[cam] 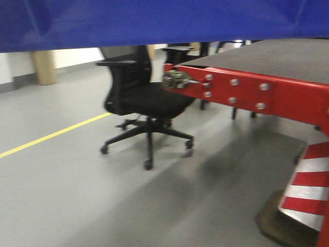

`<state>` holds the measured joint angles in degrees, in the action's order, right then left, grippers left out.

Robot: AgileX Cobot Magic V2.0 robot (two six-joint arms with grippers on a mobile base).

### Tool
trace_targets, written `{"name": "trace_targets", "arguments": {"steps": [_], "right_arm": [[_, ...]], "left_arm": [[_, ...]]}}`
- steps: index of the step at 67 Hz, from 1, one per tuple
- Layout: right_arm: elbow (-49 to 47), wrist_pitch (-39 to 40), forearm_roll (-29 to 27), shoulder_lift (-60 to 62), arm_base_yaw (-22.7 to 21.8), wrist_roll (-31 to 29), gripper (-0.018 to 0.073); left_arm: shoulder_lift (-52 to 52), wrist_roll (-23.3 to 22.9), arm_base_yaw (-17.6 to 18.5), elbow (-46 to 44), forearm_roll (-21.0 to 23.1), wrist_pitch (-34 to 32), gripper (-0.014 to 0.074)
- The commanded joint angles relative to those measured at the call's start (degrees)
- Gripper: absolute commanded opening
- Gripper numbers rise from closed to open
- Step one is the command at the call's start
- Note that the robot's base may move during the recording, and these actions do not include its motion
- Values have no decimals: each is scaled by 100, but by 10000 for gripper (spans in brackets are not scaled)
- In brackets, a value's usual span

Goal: Move blue bin to conveyor side
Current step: 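Drive up to the red-framed conveyor table carrying the bin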

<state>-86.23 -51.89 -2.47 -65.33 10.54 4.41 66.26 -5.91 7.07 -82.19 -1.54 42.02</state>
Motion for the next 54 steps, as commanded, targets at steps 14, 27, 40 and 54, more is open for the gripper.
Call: {"name": "trace_targets", "arguments": {"steps": [14,27,40,54], "right_arm": [[-99,739,162,139,-18,-99,-70],[-99,739,162,139,-18,-99,-70],[-99,756,162,139,-18,-99,-70],[-99,767,162,139,-18,-99,-70]], "left_arm": [[-129,122,17,-99,-70,-675,11],[-129,122,17,-99,-70,-689,11],[-129,122,17,-99,-70,-705,11],[-129,122,17,-99,-70,-705,11]]}}
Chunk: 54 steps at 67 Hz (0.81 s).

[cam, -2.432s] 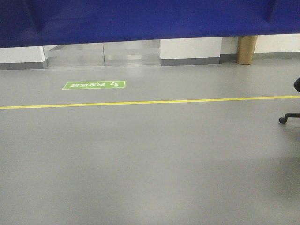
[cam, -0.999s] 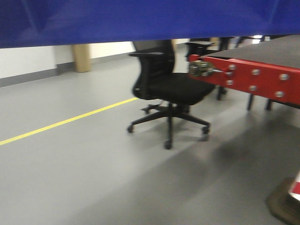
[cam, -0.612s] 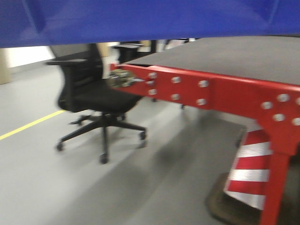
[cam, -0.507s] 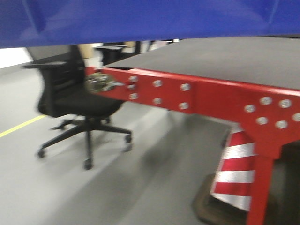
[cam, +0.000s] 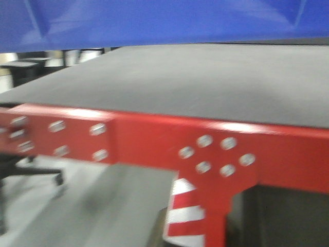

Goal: Move blue bin to conveyor side
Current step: 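Drive up to the red-framed conveyor table carrying the bin, then lower the blue bin onto the grey conveyor belt with both grippers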

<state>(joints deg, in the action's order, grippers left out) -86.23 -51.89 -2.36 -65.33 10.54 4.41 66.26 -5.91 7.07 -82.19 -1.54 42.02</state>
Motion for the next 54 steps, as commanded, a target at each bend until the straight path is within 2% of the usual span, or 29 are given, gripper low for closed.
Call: {"name": "trace_targets", "arguments": {"steps": [1,54], "right_arm": [[-99,767,152,139,-18,-99,-70],[-99,778,152,139,-18,-99,-70]], "left_arm": [[-129,122,17,-99,-70,-705,11],[-129,122,17,-99,-70,-705,11]]}}
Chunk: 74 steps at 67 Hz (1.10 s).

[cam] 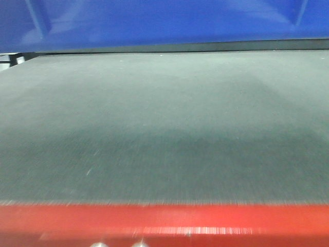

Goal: Move blue bin to conveyor side
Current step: 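Lower the blue bin onto the grey conveyor belt with both grippers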

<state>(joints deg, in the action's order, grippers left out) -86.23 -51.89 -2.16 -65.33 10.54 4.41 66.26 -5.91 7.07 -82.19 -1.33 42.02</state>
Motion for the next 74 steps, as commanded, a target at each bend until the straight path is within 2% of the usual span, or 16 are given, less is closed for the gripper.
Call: {"name": "trace_targets", "arguments": {"steps": [1,74], "right_arm": [[-99,778,131,139,-18,-99,-70],[-99,778,131,139,-18,-99,-70]], "left_arm": [[-129,122,17,-99,-91,-705,11],[-129,122,17,-99,-91,-705,11]]}}
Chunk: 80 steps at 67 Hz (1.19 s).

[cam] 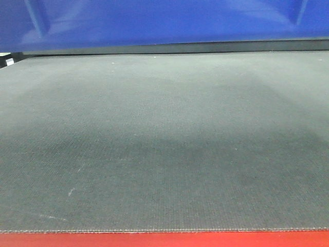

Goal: Move blue bin to conveyor side
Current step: 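Lower the blue bin onto the grey conveyor belt with both grippers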

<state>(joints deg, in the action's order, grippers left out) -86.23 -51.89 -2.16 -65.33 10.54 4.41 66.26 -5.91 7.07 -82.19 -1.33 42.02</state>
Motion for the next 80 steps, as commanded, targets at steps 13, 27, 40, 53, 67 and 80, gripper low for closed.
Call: {"name": "trace_targets", "arguments": {"steps": [13,27,40,53,67,80], "right_arm": [[-99,778,131,139,-18,-99,-70],[-99,831,131,139,-18,-99,-70],[-110,794,33,97,-18,-74,-70],[-426,523,33,-415,-18,9,-70],[-645,319,33,-1183,-18,9,-70],[-645,247,33,-2010,-18,9,-70]], "left_arm": [[-129,122,17,-99,-91,-705,11],[-129,122,17,-99,-74,-703,11],[-40,132,17,-151,-96,-713,11],[665,132,17,-893,-60,-188,11],[1531,132,17,-1308,-58,330,11],[2291,132,17,-1308,-58,413,11]]}}
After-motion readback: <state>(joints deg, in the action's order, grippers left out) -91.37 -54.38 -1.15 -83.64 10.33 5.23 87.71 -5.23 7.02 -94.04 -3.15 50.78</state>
